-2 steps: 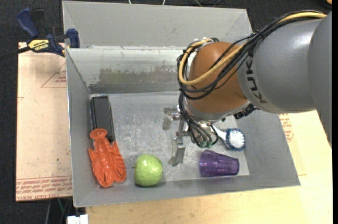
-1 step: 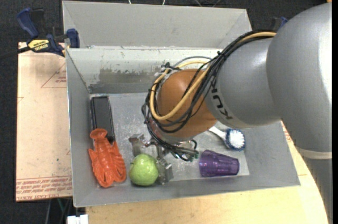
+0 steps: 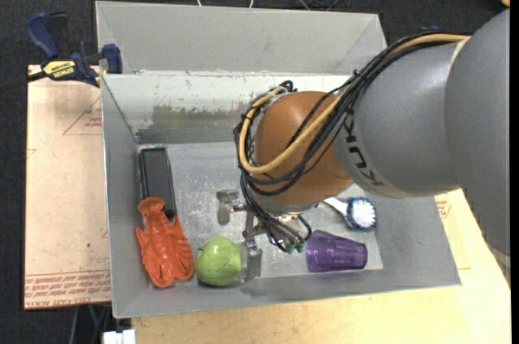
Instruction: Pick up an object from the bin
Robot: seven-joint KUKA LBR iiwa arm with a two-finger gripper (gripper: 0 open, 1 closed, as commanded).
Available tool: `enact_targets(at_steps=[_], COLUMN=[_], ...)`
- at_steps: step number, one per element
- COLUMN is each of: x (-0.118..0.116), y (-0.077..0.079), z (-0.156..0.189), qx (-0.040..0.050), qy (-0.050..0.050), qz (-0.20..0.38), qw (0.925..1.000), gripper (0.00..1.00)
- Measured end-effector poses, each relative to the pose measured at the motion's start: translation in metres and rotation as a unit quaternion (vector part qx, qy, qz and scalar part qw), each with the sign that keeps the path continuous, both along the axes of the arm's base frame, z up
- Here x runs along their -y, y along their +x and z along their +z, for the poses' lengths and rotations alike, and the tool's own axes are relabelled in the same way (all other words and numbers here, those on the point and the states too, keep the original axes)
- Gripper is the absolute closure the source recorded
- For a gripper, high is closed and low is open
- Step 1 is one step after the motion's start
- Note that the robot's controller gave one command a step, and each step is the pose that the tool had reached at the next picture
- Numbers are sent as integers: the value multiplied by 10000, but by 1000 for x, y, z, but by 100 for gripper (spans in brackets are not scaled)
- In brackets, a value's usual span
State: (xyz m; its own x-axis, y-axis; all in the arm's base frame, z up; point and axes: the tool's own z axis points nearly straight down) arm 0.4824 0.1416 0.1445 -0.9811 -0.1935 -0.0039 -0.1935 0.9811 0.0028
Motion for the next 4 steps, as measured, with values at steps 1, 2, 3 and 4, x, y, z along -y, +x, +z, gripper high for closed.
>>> enact_targets(at_steps=[1,2,3,4], x=[-12,-20,-3,-2], y=[-1,3,10,10], z=[-33,-57,-68,-69], qx=[18,93,153,148], qy=[3,-4,7,8], qz=[3833,2077,4566,4567], qw=[9236,9781,8895,8895], gripper=[0,0,100,100])
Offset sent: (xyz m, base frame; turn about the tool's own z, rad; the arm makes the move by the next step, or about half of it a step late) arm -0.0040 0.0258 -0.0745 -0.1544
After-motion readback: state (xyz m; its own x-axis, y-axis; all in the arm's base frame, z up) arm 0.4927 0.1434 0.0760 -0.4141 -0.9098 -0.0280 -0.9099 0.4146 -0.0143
